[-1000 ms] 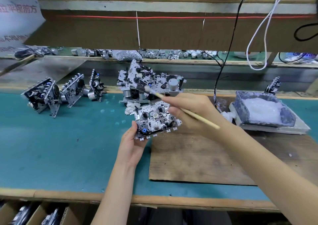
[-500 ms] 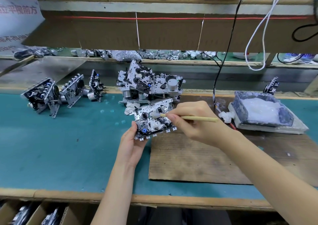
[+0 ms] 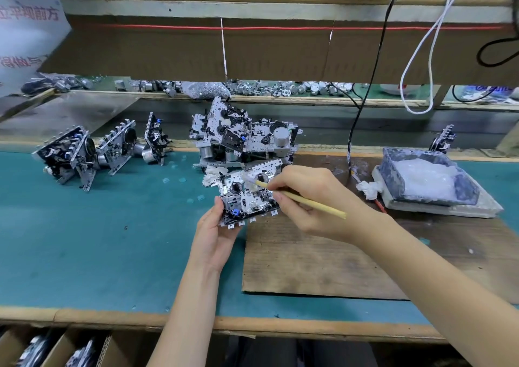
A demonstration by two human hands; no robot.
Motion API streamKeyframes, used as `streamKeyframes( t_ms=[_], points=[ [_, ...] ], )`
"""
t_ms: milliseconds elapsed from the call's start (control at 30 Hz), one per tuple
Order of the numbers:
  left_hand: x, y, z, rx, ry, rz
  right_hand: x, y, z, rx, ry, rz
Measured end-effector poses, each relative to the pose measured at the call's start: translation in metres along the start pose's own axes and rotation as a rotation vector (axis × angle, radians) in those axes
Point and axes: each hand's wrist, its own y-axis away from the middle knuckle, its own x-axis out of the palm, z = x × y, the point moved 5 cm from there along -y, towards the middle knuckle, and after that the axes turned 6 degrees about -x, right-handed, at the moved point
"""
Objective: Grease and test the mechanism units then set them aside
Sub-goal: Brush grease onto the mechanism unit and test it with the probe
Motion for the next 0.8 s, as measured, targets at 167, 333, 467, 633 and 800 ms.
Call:
streamKeyframes(
  t_ms=[167, 333, 467, 633, 800],
  points=[
    [0.0009, 0.0001, -0.0004, 0.006, 0.005, 0.012, 0.0002, 0.0006, -0.0013, 0.029, 0.014, 0.024],
    [0.0006, 0.0004, -0.0003, 0.005, -0.010, 0.023, -0.0012, 0.0005, -0.0006, 0.040, -0.006, 0.029],
    [0.0002, -0.0001, -0.0002, 0.008, -0.021, 0.012, -0.0043, 0.0004, -0.0003, 0.020, 0.004, -0.014],
    [-0.0005, -0.0004, -0.0005, 0.015, -0.041, 0.021, 0.0009, 0.0007, -0.0023, 0.025, -0.001, 0.020],
    [-0.0012, -0.0009, -0.0011, 0.027, -0.034, 0.028, -0.0059, 0.0012, 0.0006, -0.004, 0.017, -0.053]
  ],
)
